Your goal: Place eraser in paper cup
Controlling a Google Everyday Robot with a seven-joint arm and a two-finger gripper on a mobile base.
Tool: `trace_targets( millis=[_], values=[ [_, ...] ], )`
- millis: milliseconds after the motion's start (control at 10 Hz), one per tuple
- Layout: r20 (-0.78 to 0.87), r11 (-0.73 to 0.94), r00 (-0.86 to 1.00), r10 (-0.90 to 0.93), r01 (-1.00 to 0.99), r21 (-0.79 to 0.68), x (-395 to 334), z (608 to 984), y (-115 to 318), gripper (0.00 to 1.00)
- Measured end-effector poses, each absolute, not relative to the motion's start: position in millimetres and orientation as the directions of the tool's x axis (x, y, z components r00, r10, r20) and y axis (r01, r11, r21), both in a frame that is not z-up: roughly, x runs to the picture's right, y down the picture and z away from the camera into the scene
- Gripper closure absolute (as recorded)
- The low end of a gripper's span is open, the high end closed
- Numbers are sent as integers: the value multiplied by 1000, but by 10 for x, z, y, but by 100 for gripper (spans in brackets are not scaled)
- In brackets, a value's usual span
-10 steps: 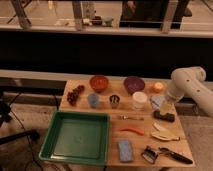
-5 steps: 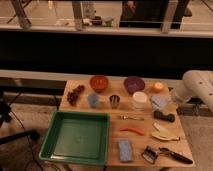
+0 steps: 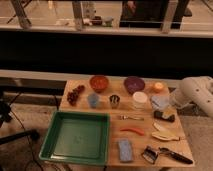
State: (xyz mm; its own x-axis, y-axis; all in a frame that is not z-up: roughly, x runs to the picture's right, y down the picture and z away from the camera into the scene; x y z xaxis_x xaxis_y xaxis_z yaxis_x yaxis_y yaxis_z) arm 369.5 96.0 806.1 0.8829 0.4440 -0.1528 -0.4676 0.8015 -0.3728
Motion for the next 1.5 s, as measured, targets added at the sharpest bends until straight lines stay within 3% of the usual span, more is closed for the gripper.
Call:
trace_targets(
  millis=[1500],
  values=[
    [-199, 786, 897, 395, -442, -432, 4254, 8253, 1493, 20]
  ],
)
